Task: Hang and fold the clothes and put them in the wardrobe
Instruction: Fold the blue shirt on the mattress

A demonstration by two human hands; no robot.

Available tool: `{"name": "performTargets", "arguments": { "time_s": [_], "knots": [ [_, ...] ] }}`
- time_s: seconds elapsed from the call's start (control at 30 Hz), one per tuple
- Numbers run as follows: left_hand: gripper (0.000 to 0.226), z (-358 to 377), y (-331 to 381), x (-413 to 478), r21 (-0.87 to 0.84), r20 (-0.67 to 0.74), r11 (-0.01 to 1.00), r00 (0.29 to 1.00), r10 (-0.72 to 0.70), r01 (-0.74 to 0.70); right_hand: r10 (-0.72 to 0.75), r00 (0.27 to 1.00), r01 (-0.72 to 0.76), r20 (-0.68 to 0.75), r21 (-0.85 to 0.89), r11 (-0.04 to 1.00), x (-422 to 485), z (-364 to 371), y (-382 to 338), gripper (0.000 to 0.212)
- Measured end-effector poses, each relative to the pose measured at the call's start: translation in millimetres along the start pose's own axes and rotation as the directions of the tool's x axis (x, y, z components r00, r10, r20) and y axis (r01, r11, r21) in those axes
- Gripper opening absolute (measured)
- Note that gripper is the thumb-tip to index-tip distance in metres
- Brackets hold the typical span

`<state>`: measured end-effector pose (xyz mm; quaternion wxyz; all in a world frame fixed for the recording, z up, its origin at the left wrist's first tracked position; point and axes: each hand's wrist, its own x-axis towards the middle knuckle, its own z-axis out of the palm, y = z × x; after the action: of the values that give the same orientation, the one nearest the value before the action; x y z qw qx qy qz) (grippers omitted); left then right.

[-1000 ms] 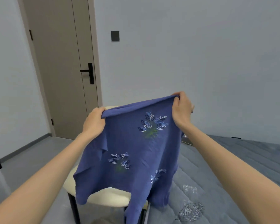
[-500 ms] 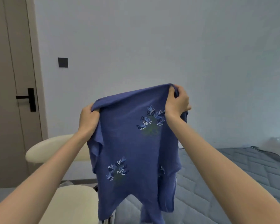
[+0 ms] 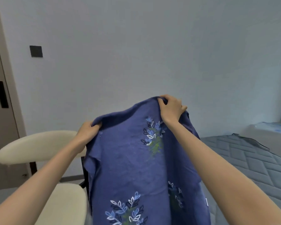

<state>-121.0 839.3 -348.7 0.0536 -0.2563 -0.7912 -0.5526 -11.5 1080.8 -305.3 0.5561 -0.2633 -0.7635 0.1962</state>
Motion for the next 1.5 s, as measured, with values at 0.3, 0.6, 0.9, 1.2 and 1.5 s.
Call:
{"name": "performTargets", "arguments": {
  "time_s": [0.3,0.6,0.9,1.2,1.5],
  "knots": [
    [0.039,59,-168,2,0.552,0.188,0.834,0.970,-0.154,0.026,0.085,0.834,0.156,0.545,-0.382,0.911,-92,84,149,0.026],
    [0.037,104,-217,52,0.819,0.052,0.566,0.969,-0.241,0.097,0.147,0.790,0.169,0.595,-0.442,0.881,-90,172,209,0.031],
    [0.031,143,-256,102,0.459,0.092,0.727,0.787,-0.610,0.511,0.169,0.766,0.194,0.621,-0.473,0.859,-84,238,246,0.031],
    [0.063,193,-314,125,-0.038,0.206,0.760,0.749,-0.630,0.649,0.219,0.711,0.138,0.668,-0.438,0.888,-98,290,286,0.028],
    [0.062,222,-335,67,0.063,0.375,0.841,0.768,-0.519,0.538,0.340,0.557,-0.040,0.758,-0.384,0.922,-144,274,312,0.034]
  ]
}}
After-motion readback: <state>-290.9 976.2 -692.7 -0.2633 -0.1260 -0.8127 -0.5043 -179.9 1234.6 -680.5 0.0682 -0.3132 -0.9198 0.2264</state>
